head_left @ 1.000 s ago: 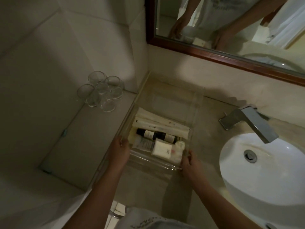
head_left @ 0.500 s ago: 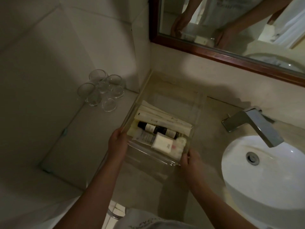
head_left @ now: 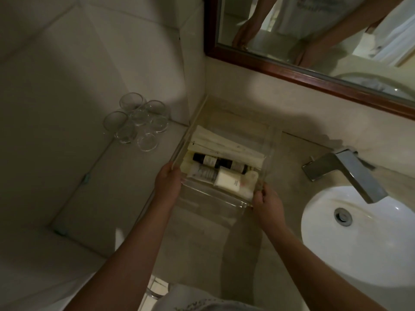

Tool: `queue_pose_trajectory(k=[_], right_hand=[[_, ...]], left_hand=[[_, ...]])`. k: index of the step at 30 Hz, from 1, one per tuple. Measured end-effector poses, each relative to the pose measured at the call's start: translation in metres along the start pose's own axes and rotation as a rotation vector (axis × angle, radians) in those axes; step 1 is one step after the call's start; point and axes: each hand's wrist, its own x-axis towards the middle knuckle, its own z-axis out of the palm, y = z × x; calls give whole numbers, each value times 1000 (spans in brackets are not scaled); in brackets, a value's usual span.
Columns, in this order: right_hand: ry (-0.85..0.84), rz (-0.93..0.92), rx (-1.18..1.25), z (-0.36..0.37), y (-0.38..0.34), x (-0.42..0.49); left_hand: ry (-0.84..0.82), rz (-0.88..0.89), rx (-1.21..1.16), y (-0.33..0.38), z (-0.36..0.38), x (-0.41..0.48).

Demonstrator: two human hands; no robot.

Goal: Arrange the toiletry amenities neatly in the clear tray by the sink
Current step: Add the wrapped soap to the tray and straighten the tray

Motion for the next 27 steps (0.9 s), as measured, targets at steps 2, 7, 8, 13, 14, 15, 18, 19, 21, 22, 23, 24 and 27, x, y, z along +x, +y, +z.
queue_pose_trajectory(k=[2, 7, 8, 13, 14, 15, 18, 19, 21, 22, 23, 24, 27], right_hand=[[8, 14, 49, -1, -2, 1], [-4, 81, 236, -4, -6, 1], [-7, 67, 237, -5, -8, 2], [-66, 46, 285, -2, -2, 15], [-66, 47, 260, -1, -2, 18], [-57, 45, 224, -1, -2, 22], [-17, 36, 135, 0, -1, 35], [-3, 46, 134, 1, -1, 38], [23, 71, 138, 3, 1, 44], [30, 78, 131, 2, 1, 45], [38, 80, 116, 2, 1, 48], [36, 83, 95, 1, 0, 49], [52, 74, 76, -4, -3, 53]], left_hand=[[-41, 4, 9, 2, 1, 3], [-103, 82, 11, 8, 7, 2], [-118, 105, 15, 9, 9, 3], [-159, 176, 77, 7, 19, 19], [-156, 195, 97, 8, 21, 21], [-149, 213, 115, 10, 24, 23], [-125, 248, 128, 14, 32, 31], [-110, 235, 118, 14, 36, 34], [-61, 219, 108, 14, 42, 39], [-27, 226, 120, 12, 44, 41], [3, 238, 142, 10, 46, 43], [20, 249, 168, 8, 48, 46], [18, 276, 248, 8, 53, 54]])
